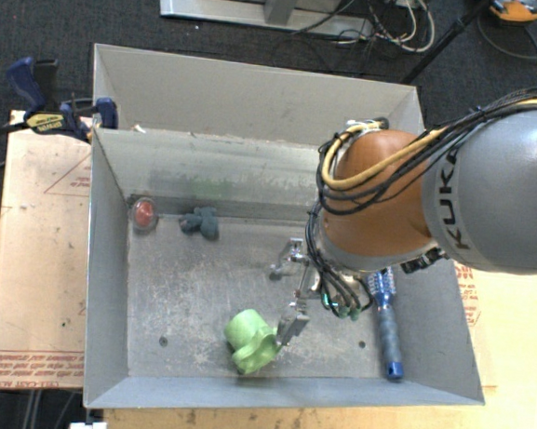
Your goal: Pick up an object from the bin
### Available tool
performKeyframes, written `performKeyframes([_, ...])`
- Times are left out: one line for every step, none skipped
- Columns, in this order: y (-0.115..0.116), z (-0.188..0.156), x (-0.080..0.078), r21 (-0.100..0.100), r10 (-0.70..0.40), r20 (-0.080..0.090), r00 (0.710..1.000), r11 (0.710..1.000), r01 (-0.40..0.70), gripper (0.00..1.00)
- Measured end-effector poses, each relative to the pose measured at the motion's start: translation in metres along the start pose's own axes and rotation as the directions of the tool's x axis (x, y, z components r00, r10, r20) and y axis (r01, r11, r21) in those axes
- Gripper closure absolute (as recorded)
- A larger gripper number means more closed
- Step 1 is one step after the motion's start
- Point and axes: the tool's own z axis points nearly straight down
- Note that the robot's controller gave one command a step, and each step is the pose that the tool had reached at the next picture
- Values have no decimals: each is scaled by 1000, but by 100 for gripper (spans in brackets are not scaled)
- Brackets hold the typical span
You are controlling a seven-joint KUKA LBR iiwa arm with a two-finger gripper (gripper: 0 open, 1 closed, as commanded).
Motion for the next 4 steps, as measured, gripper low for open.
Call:
performKeyframes([29,99,-4,2,-196,11,981,981,196,0])
performKeyframes([29,98,-4,1,-193,13,981,981,193,100])
performKeyframes([42,28,18,3,-342,13,940,940,342,100])
performKeyframes([40,6,18,3,-332,11,943,943,332,100])
